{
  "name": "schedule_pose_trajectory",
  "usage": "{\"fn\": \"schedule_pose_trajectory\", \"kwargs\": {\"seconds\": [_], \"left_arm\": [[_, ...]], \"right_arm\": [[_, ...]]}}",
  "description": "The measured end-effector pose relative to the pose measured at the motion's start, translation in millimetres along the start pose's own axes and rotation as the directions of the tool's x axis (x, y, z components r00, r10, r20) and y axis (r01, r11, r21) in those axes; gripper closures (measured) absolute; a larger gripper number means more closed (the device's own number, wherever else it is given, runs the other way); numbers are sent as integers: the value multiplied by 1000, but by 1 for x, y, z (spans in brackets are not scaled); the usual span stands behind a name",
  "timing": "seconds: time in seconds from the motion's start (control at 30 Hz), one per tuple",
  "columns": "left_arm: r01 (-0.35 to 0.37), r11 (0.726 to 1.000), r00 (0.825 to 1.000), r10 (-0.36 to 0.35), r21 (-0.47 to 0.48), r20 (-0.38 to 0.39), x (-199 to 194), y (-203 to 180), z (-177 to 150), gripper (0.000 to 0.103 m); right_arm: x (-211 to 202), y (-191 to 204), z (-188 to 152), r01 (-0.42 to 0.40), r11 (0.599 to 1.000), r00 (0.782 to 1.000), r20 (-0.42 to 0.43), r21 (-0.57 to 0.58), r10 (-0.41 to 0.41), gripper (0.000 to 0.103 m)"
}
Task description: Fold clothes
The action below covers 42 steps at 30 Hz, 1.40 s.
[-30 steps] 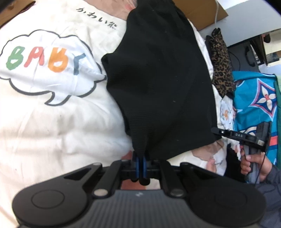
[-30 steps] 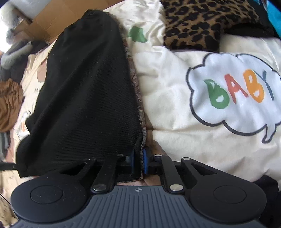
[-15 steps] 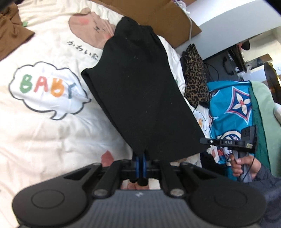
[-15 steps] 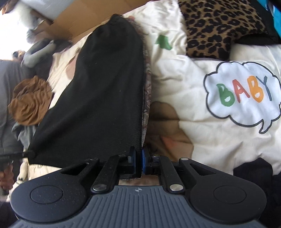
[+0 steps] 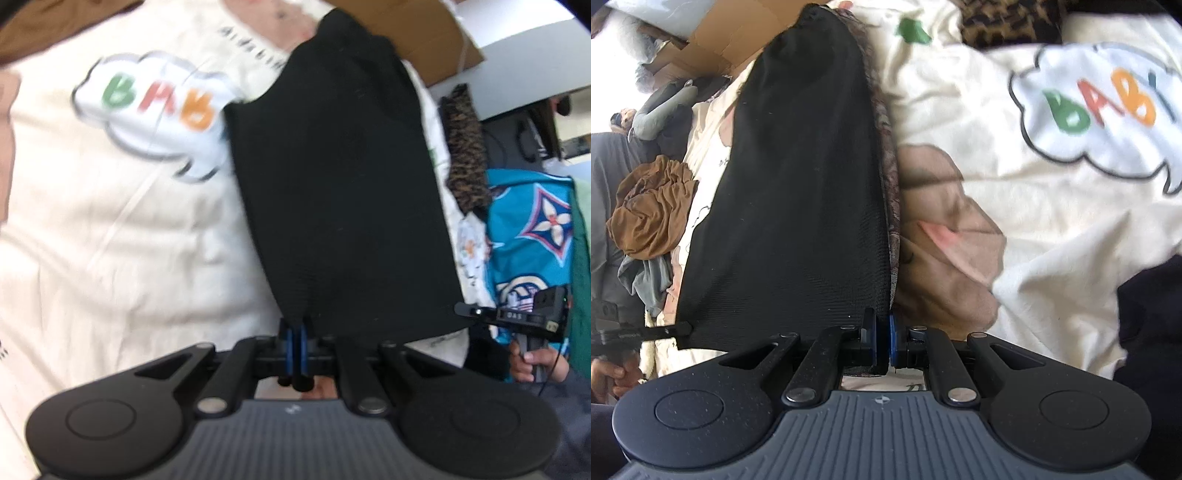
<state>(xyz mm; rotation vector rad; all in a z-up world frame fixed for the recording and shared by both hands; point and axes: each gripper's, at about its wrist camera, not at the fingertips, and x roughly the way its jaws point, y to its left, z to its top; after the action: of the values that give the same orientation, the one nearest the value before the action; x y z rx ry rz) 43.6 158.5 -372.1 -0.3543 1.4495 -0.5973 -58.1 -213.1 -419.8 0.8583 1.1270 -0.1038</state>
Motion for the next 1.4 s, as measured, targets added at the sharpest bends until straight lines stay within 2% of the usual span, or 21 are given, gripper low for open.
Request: {"fn": "schedule_pose_trajectory", "kwargs": {"seconds": [0.17,0.27,0.47,0.53,0.6,0.67,0.83,1.0,1.4], "left_arm": [[-12,1000,1000,12,-24,-20,14,9,0,99],[-19,999,999,18,-31,-30,21,11,0,98],[-31,999,999,30,-30,-32,26,10,-1,98],[-29,999,999,28,-35,-28,26,11,-2,98],[-28,999,999,27,-42,-24,24,11,-3,98],[-28,998,999,27,-49,-20,22,12,-4,98],[-16,999,1000,15,-30,-9,9,2,-5,99],[29,999,999,-28,-26,16,-15,-6,-7,99],[63,996,997,-66,64,42,-81,-48,-8,99]], "right_arm": [[15,-14,-1,-21,1000,1000,16,7,21,92],[22,-20,3,-46,999,999,10,20,46,71],[34,-32,8,-144,985,989,-13,92,145,66],[37,-35,9,-171,978,984,-24,119,175,68],[39,-32,9,-172,979,983,-49,110,178,91],[39,-28,9,-171,980,983,-57,105,177,97],[27,-18,9,-172,982,984,-39,84,176,99],[3,-8,9,-197,978,980,-10,63,198,100],[-79,26,18,-229,973,972,41,-9,229,100]]}}
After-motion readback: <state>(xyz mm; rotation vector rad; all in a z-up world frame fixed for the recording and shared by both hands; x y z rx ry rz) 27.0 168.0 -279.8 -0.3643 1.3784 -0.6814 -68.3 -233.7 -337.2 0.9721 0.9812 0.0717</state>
